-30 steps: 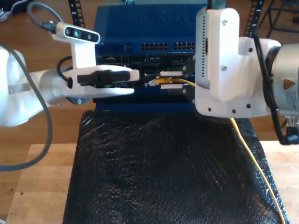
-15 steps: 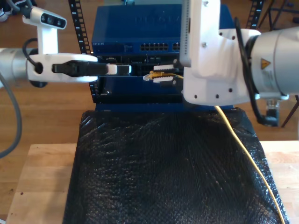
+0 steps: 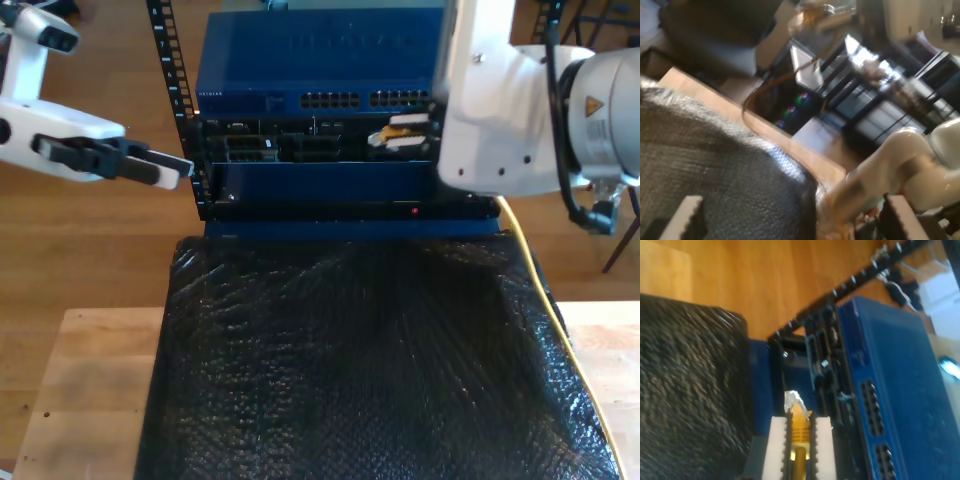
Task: Grab the cable and plug it in
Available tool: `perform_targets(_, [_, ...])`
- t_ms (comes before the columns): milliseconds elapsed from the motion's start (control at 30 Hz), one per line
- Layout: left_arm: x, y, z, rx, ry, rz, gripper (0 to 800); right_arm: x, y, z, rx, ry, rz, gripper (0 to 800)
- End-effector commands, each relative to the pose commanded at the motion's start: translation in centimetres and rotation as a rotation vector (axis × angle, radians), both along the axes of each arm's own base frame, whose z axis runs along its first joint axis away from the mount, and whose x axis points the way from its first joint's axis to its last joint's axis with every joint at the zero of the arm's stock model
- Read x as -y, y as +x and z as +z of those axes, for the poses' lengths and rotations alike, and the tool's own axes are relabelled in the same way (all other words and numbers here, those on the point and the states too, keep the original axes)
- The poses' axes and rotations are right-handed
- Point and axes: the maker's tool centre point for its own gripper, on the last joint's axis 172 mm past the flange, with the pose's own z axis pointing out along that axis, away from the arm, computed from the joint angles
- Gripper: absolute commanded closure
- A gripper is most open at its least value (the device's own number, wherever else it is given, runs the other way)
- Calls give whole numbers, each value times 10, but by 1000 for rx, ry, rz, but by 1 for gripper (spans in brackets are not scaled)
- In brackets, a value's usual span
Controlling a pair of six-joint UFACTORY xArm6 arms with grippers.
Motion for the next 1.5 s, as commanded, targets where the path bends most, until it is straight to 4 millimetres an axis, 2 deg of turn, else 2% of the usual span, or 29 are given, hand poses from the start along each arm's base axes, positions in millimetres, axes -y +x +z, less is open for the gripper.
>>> perform_targets(133, [-28,0,-16,2,87,31,2,18,10,-5,-2,-22,-39,800])
perform_targets(267, [-43,-8,-28,14,159,8,2,32,21,-24,-30,-56,-66,800])
perform_targets(400, [-70,-11,-40,44,265,25,2,46,33,-40,-43,-104,-99,800])
perform_targets(533, [-89,-22,-51,65,374,-5,2,54,45,-55,-37,-171,-121,800])
perform_targets(833, [-137,-44,-73,117,607,-71,2,73,51,-94,-63,-344,-194,799])
perform_targets(1000, [-159,-67,-92,122,703,-137,2,82,52,-114,-63,-417,-244,799])
perform_targets(1133, [-180,-90,-114,122,762,-213,2,84,51,-123,-40,-448,-275,799])
perform_targets(1233, [-188,-108,-129,131,740,-271,2,84,51,-128,-26,-453,-294,799])
perform_targets(1500, [-210,-144,-149,211,663,-305,2,76,51,-142,-8,-439,-311,799])
